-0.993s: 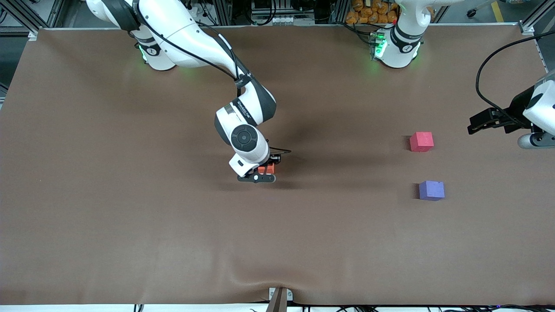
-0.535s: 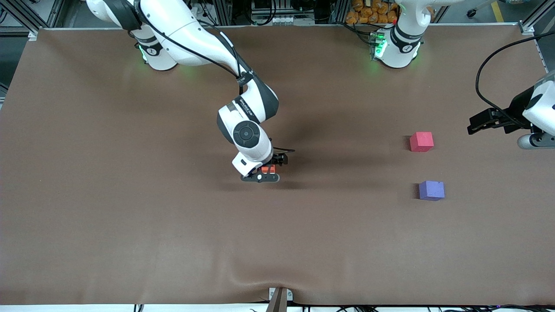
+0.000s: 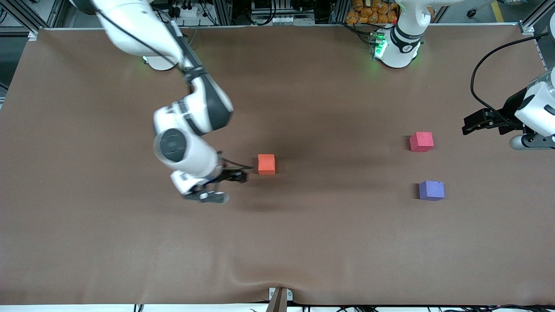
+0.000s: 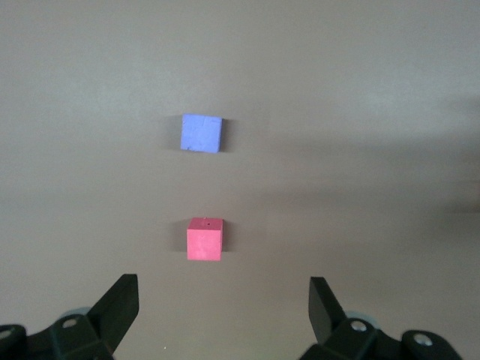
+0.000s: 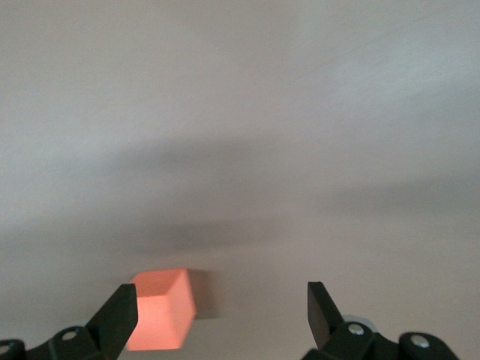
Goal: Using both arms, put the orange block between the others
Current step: 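Retract the right gripper while the left gripper reaches toward the cube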
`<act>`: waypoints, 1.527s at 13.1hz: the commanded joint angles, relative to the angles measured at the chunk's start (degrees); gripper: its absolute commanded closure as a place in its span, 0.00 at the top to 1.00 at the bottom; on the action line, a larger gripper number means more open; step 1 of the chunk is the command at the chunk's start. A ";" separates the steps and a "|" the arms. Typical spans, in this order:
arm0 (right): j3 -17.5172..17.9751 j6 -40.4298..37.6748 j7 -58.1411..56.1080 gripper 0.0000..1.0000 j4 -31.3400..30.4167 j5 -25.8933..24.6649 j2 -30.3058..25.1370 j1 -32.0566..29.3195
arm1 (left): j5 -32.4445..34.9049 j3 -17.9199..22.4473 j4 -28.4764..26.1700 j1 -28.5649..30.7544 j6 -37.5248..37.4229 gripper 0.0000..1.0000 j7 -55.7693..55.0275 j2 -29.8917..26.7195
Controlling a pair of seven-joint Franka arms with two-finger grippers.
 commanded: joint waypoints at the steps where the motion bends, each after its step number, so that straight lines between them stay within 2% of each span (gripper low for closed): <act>1: 0.96 -2.74 -9.32 1.00 -1.85 0.58 -2.56 -8.23 | -0.82 -0.19 4.21 -3.63 -0.90 1.00 -2.64 3.45; 5: 0.96 -2.49 -24.01 1.00 -7.02 0.32 -5.89 -18.78 | -0.82 -0.19 7.89 -9.34 -0.90 1.00 -10.20 7.49; 8: 0.96 -1.00 -28.69 1.00 -11.42 -2.22 -9.06 -24.33 | -0.90 -0.19 10.79 -15.14 -0.90 1.00 -18.17 11.44; 11: 0.96 0.94 -33.16 1.00 -14.93 -8.46 -13.19 -27.41 | -0.82 0.07 16.06 -19.72 -0.55 1.00 -21.37 16.98; 14: 0.96 0.77 -39.32 1.00 -17.40 -10.92 -17.93 -30.14 | -0.90 0.07 18.19 -23.24 2.42 1.00 -26.20 21.82; 20: 0.61 -5.81 -39.77 1.00 -16.97 -11.99 -25.75 -31.11 | -0.99 0.78 19.93 -31.94 10.43 1.00 -34.02 29.64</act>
